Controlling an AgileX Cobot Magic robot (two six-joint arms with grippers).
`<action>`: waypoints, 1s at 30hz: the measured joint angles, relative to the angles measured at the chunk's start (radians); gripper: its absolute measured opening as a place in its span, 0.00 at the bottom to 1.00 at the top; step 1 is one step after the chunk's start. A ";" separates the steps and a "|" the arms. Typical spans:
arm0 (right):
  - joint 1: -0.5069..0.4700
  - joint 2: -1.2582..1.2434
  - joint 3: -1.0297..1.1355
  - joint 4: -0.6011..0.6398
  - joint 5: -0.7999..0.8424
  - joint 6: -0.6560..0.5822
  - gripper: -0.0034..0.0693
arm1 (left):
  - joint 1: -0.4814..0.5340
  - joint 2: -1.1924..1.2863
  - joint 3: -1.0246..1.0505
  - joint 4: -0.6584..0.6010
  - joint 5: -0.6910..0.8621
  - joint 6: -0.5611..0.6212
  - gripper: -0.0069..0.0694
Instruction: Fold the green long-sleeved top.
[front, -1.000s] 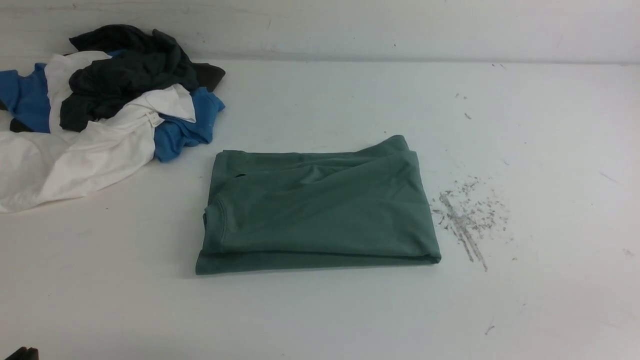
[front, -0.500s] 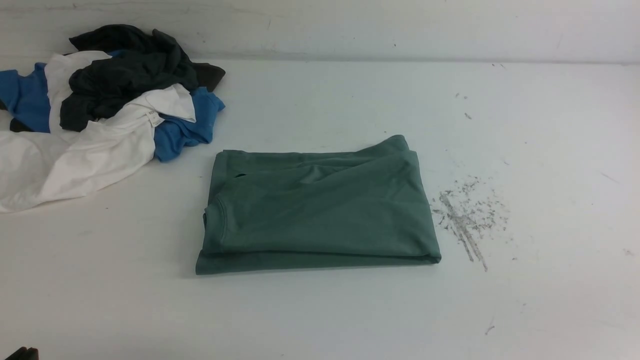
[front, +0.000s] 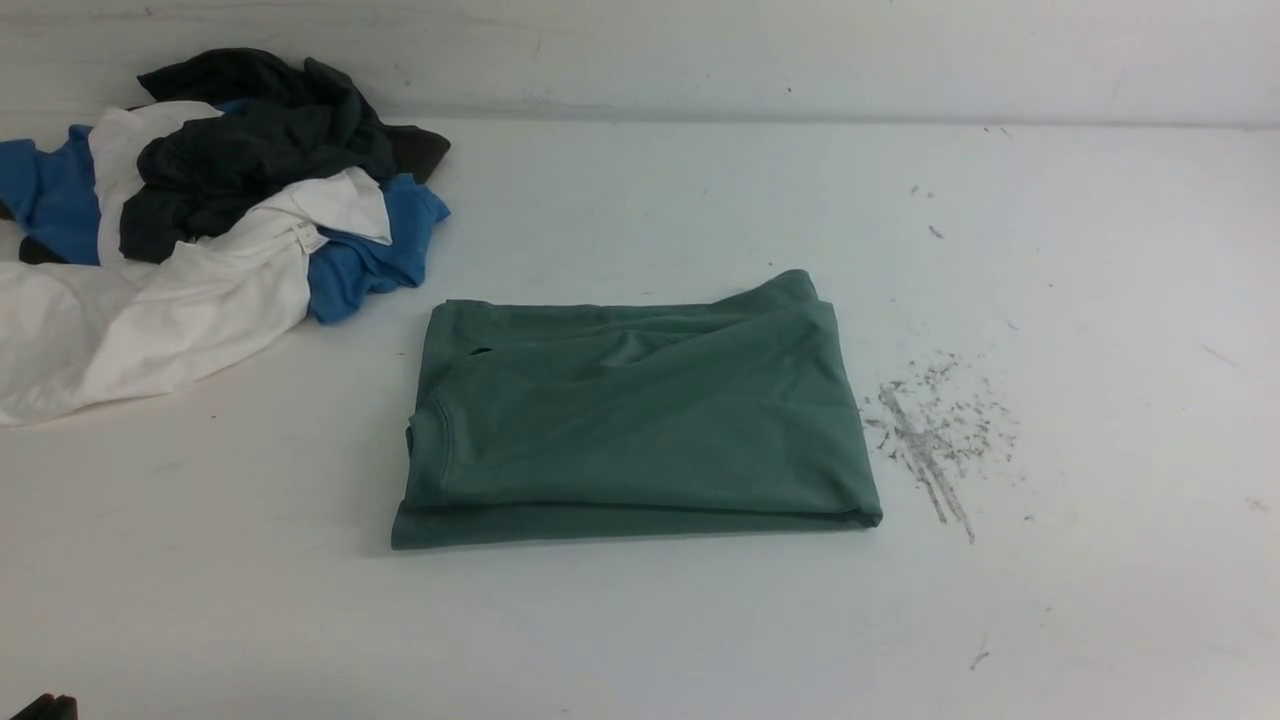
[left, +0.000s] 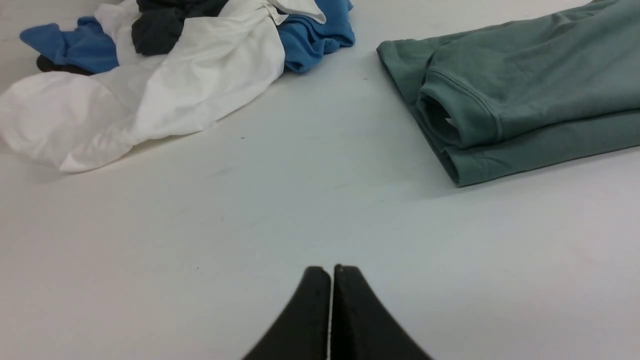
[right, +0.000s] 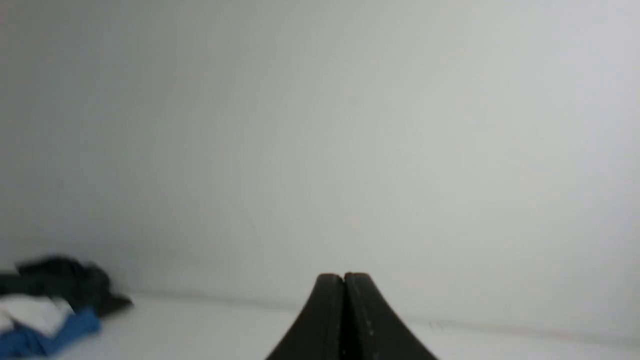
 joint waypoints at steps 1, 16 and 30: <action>-0.052 0.000 0.056 -0.004 0.035 -0.002 0.03 | 0.000 0.000 0.000 0.000 0.000 0.000 0.09; -0.195 0.001 0.234 -0.004 0.163 -0.006 0.03 | 0.000 0.000 0.000 0.000 0.000 0.000 0.09; -0.195 0.001 0.234 -0.004 0.163 -0.006 0.03 | 0.000 0.000 0.000 0.000 0.000 0.000 0.09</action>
